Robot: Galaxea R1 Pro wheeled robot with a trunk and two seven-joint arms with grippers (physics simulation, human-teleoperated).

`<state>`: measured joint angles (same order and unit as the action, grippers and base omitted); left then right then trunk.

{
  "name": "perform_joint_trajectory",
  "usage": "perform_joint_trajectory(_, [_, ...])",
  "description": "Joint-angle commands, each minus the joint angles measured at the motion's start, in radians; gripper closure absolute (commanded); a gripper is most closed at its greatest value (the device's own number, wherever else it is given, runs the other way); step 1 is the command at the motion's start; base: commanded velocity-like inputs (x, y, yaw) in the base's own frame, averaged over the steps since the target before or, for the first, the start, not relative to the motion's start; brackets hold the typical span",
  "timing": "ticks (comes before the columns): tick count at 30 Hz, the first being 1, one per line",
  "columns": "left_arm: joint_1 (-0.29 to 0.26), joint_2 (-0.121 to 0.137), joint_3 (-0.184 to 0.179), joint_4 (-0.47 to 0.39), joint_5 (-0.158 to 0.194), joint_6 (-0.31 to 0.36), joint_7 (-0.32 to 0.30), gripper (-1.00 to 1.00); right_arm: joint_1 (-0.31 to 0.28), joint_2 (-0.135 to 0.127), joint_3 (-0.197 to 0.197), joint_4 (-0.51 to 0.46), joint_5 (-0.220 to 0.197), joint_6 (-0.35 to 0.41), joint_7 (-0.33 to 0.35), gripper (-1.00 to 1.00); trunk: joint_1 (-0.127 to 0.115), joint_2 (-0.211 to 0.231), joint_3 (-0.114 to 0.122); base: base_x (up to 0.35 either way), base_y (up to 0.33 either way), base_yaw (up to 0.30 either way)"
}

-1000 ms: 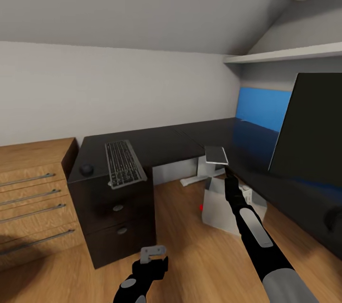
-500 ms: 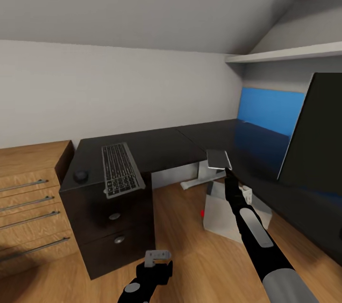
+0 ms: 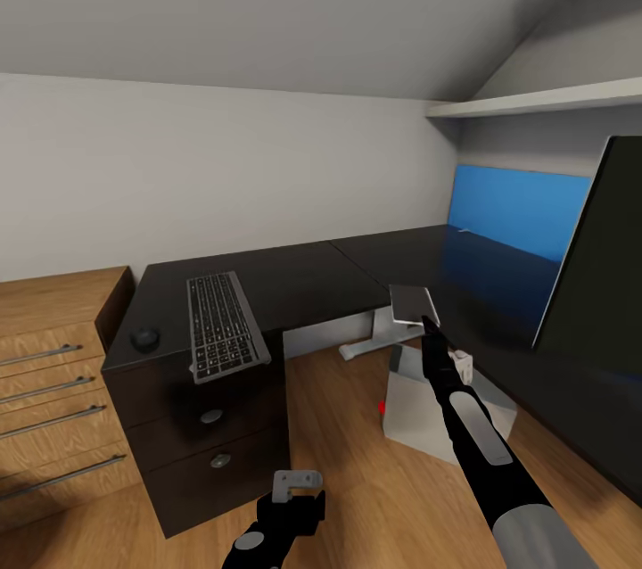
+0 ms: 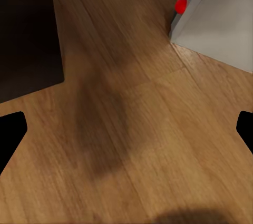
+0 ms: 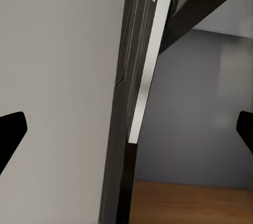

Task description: In the bedroom, organize the workspace by keeping the computer under the desk, ensuring the monitor is on the desk, placing the keyboard on the desk next to the monitor, placing the mouse on the desk next to the keyboard, moving the folder from the swivel chair onto the desk next to the mouse, stacking the notebook on top of the folder with the pen on top of the notebook, and positioning the swivel chair next to the desk.

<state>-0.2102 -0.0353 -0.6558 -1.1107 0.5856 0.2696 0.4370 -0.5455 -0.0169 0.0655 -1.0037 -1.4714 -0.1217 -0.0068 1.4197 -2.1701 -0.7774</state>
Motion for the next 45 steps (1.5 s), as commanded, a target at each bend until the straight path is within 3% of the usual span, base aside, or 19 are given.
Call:
perform_joint_trajectory(1, [-0.001,0.000,-0.002,-0.001,0.008,0.002,0.008,-1.00,-0.001,-0.001,0.005,0.002,-0.011,-0.009,-0.001,-1.00,0.000,0.000,-0.001,0.113,0.013,0.000])
perform_joint_trajectory(26, [-0.001,-0.002,-0.004,0.016,0.008,0.001,0.007,-1.00,-0.001,-0.001,0.000,0.032,-0.010,-0.009,-0.003,-1.00,0.000,0.000,-0.001,0.081,0.003,0.000])
perform_joint_trajectory(34, [-0.001,-0.002,-0.005,0.018,0.009,-0.030,0.008,-1.00,-0.001,-0.001,-0.001,0.033,-0.010,-0.009,-0.004,-1.00,0.000,0.000,-0.001,0.107,0.000,0.000])
perform_joint_trajectory(37, [-0.001,-0.002,-0.023,0.021,0.009,-0.040,0.008,-1.00,-0.001,-0.001,-0.001,0.034,-0.010,-0.009,-0.004,-1.00,0.000,0.000,-0.001,0.023,0.005,0.000])
perform_joint_trajectory(45, [-0.001,-0.002,-0.031,0.023,0.010,-0.042,0.008,-1.00,-0.001,-0.001,0.000,0.047,-0.010,-0.009,-0.004,-1.00,0.000,0.000,-0.001,0.094,0.053,0.000])
